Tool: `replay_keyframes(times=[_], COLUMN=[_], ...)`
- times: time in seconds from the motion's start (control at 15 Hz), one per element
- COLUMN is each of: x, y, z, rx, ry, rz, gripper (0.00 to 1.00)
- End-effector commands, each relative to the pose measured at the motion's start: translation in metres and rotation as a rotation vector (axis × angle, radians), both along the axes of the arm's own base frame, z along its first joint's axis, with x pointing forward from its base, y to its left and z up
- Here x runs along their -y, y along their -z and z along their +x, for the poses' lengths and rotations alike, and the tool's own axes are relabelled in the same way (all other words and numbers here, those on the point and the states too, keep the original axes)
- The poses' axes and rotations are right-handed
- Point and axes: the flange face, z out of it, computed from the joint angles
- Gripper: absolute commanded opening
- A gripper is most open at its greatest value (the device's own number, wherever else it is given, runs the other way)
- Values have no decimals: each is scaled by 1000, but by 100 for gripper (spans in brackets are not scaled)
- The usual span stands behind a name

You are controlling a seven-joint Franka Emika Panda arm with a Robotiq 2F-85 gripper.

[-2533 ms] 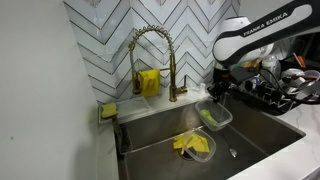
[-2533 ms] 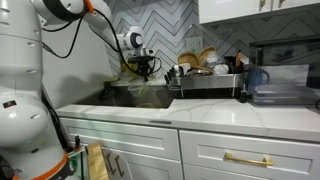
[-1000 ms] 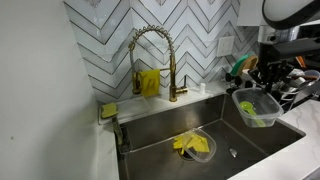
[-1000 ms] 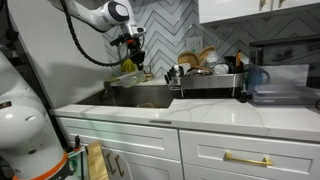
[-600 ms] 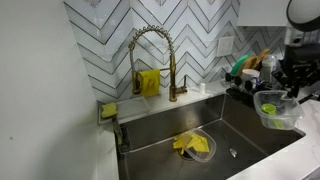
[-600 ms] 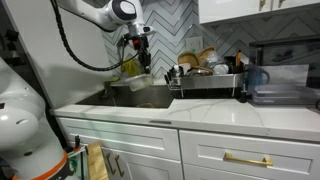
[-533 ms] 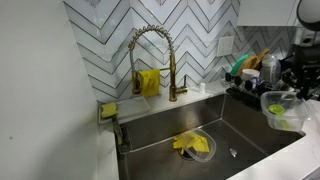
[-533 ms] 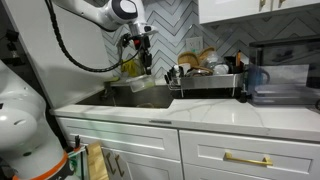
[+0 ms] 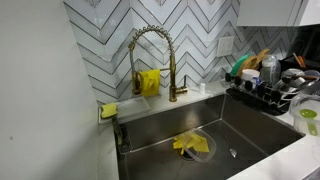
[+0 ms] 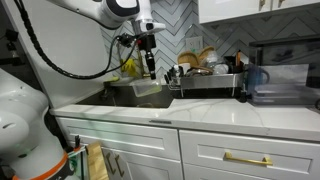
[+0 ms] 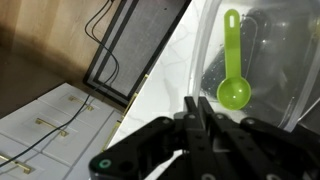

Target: Remove a container from the sink and empty the container

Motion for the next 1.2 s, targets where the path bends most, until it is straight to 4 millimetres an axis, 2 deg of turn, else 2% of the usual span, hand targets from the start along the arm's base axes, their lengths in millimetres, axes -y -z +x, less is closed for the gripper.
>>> replay_keyframes(times=[0.0, 0.07, 0.13, 0.33, 0.6, 0.73, 0.87, 1.13], x=[-3, -6, -1, 43, 103, 120, 127, 112], y=[-1, -1, 4, 17, 18, 15, 12, 10], z=[1, 2, 5, 7, 13, 20, 28, 46], rx=[-1, -1, -14, -6, 37, 93, 162, 294], ry=[-7, -11, 16, 195, 411, 491, 530, 521], rz=[-2, -4, -39, -118, -165, -219, -302, -504], gripper=[7, 7, 2, 2, 2, 2, 2, 2])
